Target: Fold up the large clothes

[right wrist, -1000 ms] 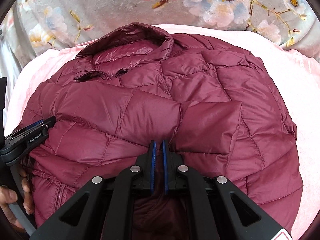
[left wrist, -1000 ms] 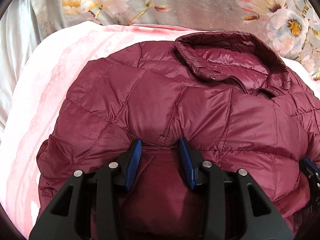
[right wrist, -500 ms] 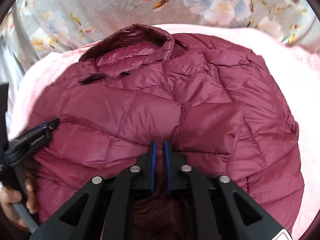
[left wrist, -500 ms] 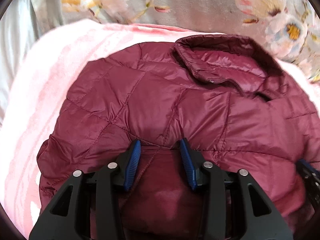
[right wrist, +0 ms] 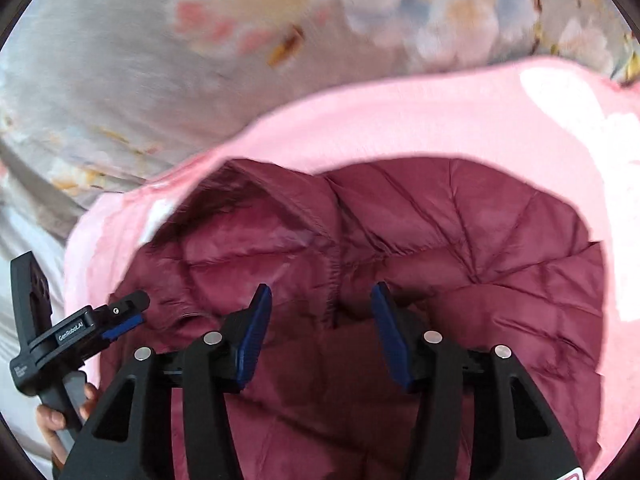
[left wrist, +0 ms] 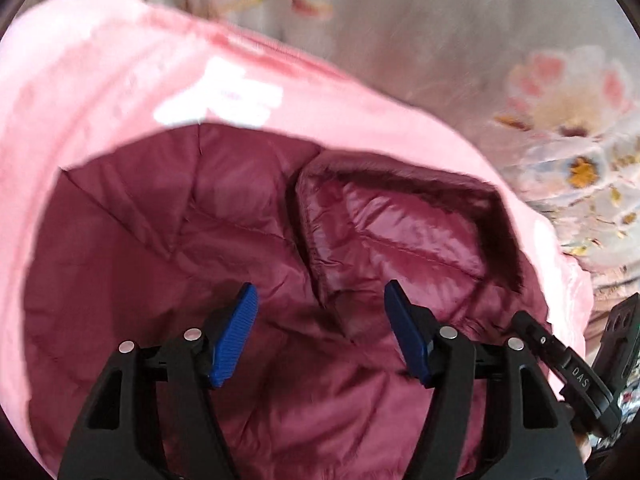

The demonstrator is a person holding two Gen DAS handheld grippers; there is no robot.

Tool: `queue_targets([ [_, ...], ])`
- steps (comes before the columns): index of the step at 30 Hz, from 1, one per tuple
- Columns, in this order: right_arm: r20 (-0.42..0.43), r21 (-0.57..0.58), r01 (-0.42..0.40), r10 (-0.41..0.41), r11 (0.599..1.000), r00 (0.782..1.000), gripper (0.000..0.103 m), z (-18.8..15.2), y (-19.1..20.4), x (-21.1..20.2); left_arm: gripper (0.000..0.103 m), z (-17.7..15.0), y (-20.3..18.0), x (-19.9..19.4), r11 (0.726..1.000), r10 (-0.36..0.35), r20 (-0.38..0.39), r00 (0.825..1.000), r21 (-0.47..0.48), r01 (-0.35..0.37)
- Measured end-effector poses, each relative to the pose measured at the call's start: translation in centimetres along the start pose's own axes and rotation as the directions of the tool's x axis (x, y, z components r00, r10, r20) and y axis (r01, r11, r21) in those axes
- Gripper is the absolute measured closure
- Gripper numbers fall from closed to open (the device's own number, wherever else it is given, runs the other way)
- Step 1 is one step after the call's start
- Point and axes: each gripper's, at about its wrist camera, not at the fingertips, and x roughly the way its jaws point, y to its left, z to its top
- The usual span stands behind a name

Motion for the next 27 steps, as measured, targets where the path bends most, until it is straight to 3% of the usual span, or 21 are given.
queue_targets([
  [4,-0.063,-0.035,-0.110,0.108,0.993,0.992,0.049,-1.0,1.8,1.3,0.044,-1.0,-0.1,1.3,0.999,0.022,0.028,0.999,0.028,-0.023],
  [6,-0.048,-0.022,-0.225,0.224,0.974,0.973,0.055,-1.0,2.5,0.8,0.044,-1.4,-0.2,1.6,0.998,0.033,0.050,0.998,0.050,-0.036],
  [7,-0.015,0.022,-0.342,0.342,0.939,0.939,0.058,-0.8,2.3,0.4,0.044,-1.5,-0.2,1.6,0.998,0.035,0.055,0.998,0.055,-0.038],
  [9,0.039,0.087,-0.474,0.472,0.876,0.881,0.065,-0.4,1.8,0.0,0.044,-1.8,-0.2,1.9,0.997,0.038,0.070,0.997,0.067,-0.043],
  [10,0.055,0.097,-0.463,0.460,0.881,0.886,0.065,-0.3,1.7,-0.1,0.044,-1.9,-0.2,1.9,0.996,0.038,0.078,0.996,0.074,-0.044],
  [13,0.000,0.006,-0.255,0.255,0.967,0.967,0.063,-0.8,2.5,0.8,0.044,-2.2,-0.1,1.8,0.994,0.042,0.095,0.995,0.097,-0.052],
  [14,-0.020,-0.001,-0.237,0.237,0.971,0.971,0.061,-1.1,2.6,1.2,0.044,-2.2,-0.2,1.8,0.993,0.044,0.098,0.994,0.101,-0.054],
  [17,-0.048,0.028,-0.240,0.242,0.970,0.969,0.061,-1.9,2.2,1.1,0.044,-2.0,0.1,1.5,0.996,0.024,0.094,0.995,0.084,-0.032],
  [19,-0.015,0.084,-0.298,0.300,0.951,0.954,0.055,-1.8,1.4,0.3,0.044,-1.7,1.1,1.0,0.999,-0.023,0.082,0.996,0.031,0.020],
  [21,0.035,0.178,-0.368,0.368,0.913,0.929,0.042,-1.4,0.0,-0.5,0.044,-1.4,1.9,0.5,0.999,-0.050,0.074,0.996,-0.004,0.050],
  [22,0.042,0.205,-0.383,0.383,0.901,0.923,0.042,-1.2,-0.3,-0.5,0.044,-1.4,2.3,0.3,0.998,-0.056,0.070,0.996,-0.013,0.057],
  [23,0.029,0.214,-0.365,0.368,0.906,0.929,0.043,-0.9,-0.3,-0.4,0.044,-1.2,2.4,0.3,0.998,-0.053,0.061,0.997,-0.016,0.054],
  [25,-0.009,0.168,-0.286,0.291,0.943,0.957,0.054,-0.8,0.5,0.0,0.061,-1.2,2.0,0.4,1.000,-0.016,0.050,0.999,0.006,0.016],
  [27,-0.040,0.124,-0.255,0.262,0.959,0.964,0.086,-1.0,1.2,0.0,0.079,-1.2,1.0,1.0,0.999,-0.012,0.034,0.999,0.030,0.011],
])
